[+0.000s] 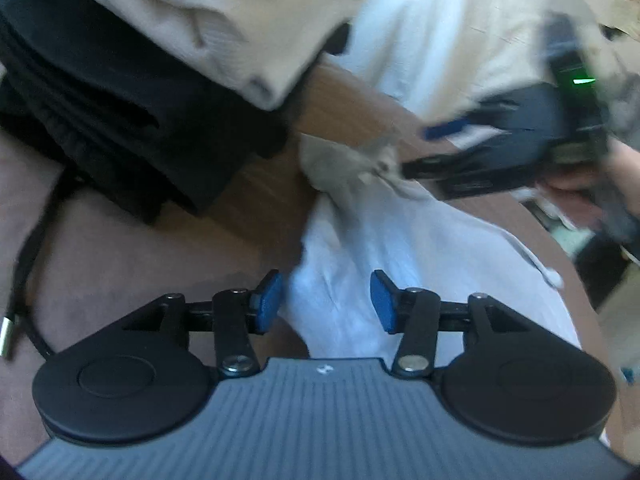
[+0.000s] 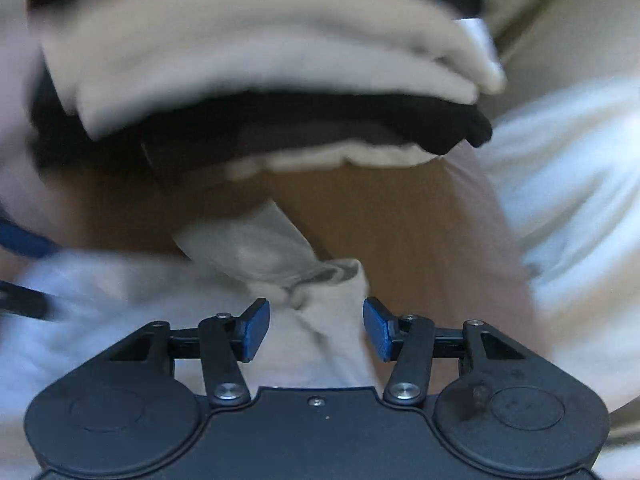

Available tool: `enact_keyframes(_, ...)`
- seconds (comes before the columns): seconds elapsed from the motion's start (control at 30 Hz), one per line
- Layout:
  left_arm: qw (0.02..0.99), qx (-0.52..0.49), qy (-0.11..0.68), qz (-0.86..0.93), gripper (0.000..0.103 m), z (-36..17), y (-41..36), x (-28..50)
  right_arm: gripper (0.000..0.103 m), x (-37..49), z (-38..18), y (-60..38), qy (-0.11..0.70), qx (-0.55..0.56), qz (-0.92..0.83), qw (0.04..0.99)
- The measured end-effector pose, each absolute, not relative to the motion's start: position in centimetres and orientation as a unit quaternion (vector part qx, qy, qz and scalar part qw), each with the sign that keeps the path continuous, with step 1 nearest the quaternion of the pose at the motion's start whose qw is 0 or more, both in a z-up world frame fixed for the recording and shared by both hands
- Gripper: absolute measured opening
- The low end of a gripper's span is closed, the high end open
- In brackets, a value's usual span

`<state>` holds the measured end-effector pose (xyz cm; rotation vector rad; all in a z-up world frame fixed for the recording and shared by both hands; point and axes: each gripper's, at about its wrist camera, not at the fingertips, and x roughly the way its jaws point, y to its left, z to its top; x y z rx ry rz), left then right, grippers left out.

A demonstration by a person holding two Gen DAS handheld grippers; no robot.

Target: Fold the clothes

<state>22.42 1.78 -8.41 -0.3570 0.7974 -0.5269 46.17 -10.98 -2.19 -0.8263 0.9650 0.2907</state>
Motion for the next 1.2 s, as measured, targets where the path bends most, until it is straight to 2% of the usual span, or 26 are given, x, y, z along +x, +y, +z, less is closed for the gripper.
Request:
enact_keyframes(0.1,0.868,-0.148,0.387,-0.274,0.050,-9.6,1.3,22.0,0.057,46.1,-3.6,-9.9,0.420,-0.429,0.177,0.780)
enact_keyframes(0.13,0.862,-0.146,0.388,-0.290,0.047,-10.1,0.9,22.0,0.057,46.4,-4.1,-9.7,0.412,-0.428,0.177,0.784)
enact_keyframes(0.2,0.859,-0.128,0.389,-0.306,0.023,-10.9,0.1,21.8,0.056,47.3,-5.1,-9.4,0.398,-0.417,0.164,0.800)
enact_keyframes(0.23,0.862,-0.116,0.387,-0.307,0.013,-11.1,-0.3,21.5,0.040,47.6,-5.6,-9.5,0.398,-0.406,0.161,0.807)
enact_keyframes(0.27,0.867,-0.104,0.383,-0.300,0.011,-10.9,-0.7,21.3,0.017,48.1,-6.1,-9.6,0.408,-0.391,0.165,0.808)
enact_keyframes(0.3,0.875,-0.086,0.378,-0.291,0.011,-10.5,-1.1,20.9,0.006,48.3,-6.3,-9.8,0.406,-0.385,0.162,0.813)
enact_keyframes(0.4,0.908,-0.010,0.326,-0.262,0.009,-7.4,-2.4,19.2,0.006,47.9,-4.9,-11.1,0.349,-0.376,0.110,0.852)
enact_keyframes(0.43,0.920,0.011,0.303,-0.250,0.003,-6.4,-2.6,18.6,0.006,47.9,-3.6,-12.3,0.333,-0.355,0.086,0.869)
enact_keyframes(0.53,0.944,0.061,0.267,-0.185,0.003,-4.9,-2.3,18.0,0.006,47.8,0.2,-16.8,0.311,-0.271,0.037,0.910)
enact_keyframes(0.67,0.937,-0.020,0.306,-0.169,0.003,-6.2,0.6,19.5,0.006,46.7,3.3,-21.1,0.297,-0.202,0.012,0.933)
enact_keyframes(0.83,0.940,-0.021,0.310,-0.143,0.003,-6.5,0.8,19.3,0.007,47.0,2.8,-21.8,0.279,-0.182,0.025,0.943)
enact_keyframes(0.87,0.939,-0.018,0.314,-0.135,0.003,-6.4,0.4,19.2,0.011,47.3,2.5,-21.5,0.281,-0.189,0.020,0.941)
enact_keyframes(0.93,0.933,-0.021,0.338,-0.121,0.003,-6.9,-0.5,19.4,0.039,48.0,1.7,-21.3,0.289,-0.197,0.000,0.937)
enact_keyframes(0.97,0.929,-0.020,0.350,-0.118,0.003,-7.5,-0.7,19.5,0.043,48.3,1.4,-21.2,0.293,-0.202,-0.010,0.935)
enact_keyframes(1.0,0.925,-0.011,0.361,-0.121,0.003,-8.2,-0.8,19.7,0.039,48.9,1.0,-21.5,0.310,-0.186,-0.018,0.932)
enact_keyframes(1.03,0.920,-0.002,0.372,-0.124,0.004,-8.9,-1.0,19.9,0.029,49.2,0.6,-21.9,0.329,-0.176,-0.026,0.928)
enact_keyframes(1.07,0.918,0.008,0.377,-0.126,0.005,-9.4,-1.2,19.9,0.025,49.4,0.2,-22.2,0.343,-0.177,-0.036,0.922)
enact_keyframes(1.17,0.922,0.021,0.365,-0.127,0.005,-9.5,-1.5,19.3,0.026,49.2,-1.0,-22.8,0.369,-0.183,-0.052,0.910)
enact_keyframes(1.2,0.922,0.017,0.366,-0.127,0.005,-9.3,-1.4,19.3,0.033,49.0,-1.4,-23.2,0.373,-0.176,-0.054,0.909)
